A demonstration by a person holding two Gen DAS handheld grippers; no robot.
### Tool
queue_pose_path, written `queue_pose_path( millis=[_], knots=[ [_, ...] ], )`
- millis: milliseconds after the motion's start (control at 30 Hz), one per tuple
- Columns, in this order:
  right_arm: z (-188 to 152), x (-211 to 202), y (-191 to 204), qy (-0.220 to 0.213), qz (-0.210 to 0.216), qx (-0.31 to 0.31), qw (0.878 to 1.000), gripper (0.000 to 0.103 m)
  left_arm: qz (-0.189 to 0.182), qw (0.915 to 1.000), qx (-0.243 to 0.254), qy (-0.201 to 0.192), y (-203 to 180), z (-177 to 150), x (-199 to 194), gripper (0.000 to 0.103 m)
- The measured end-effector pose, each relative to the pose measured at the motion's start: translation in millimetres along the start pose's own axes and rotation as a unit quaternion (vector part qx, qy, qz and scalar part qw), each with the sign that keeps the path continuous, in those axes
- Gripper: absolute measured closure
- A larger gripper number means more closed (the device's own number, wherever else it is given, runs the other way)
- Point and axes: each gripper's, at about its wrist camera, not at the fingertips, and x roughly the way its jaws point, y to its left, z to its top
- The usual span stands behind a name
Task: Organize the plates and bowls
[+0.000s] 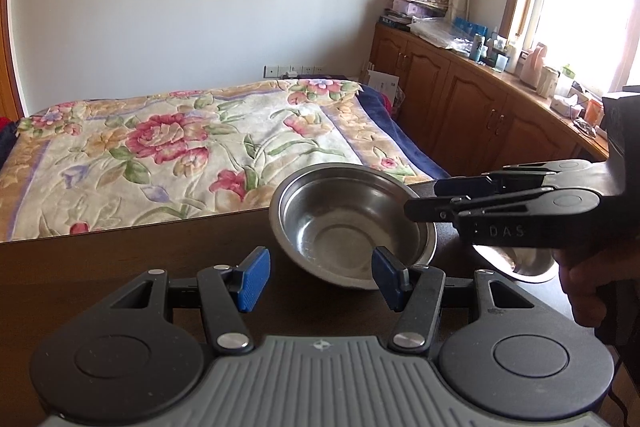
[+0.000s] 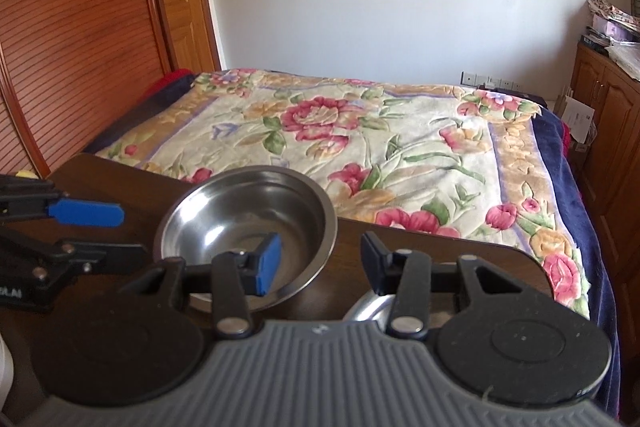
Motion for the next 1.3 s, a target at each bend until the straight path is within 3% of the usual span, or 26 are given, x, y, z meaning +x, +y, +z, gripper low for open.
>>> queue_pose_path(
  millis=[333, 433, 500, 667, 833, 1300],
  knots=[
    [2.9, 10.1, -0.9, 0.018, 0.004, 0.011, 1.0, 0.064, 0.009, 0.9998, -0.006, 0.016, 2.6, 2.7, 22.7, 0.046],
    [2.5, 11.3, -1.8, 0.023, 0.007, 0.015, 1.0, 0.066, 0.007, 0.9996, -0.013, 0.024, 5.9, 2.1, 28.3, 0.053],
    [2.3, 11.6, -2.4, 0.023, 0.013, 0.018, 0.999, 0.075, 0.003, 0.9994, -0.019, 0.028, 8.0, 1.7, 31.2, 0.059],
    [0.5, 16.4, 0.4, 0.039, 0.026, 0.018, 0.999, 0.079, -0.003, 0.9987, -0.037, 0.035, 13.6, 1.9, 34.3, 0.07],
    [-2.2, 12.8, 2.3, 0.04, 0.032, 0.027, 0.998, 0.08, 0.004, 0.9986, -0.036, 0.04, 12.4, 1.6, 28.7, 0.073],
    [-4.7, -29.6, 9.0, 0.0, 0.032, 0.051, 0.998, 0.086, -0.011, 0.9996, -0.027, 0.007, -1.3, -1.4, -21.9, 0.077]
  ],
)
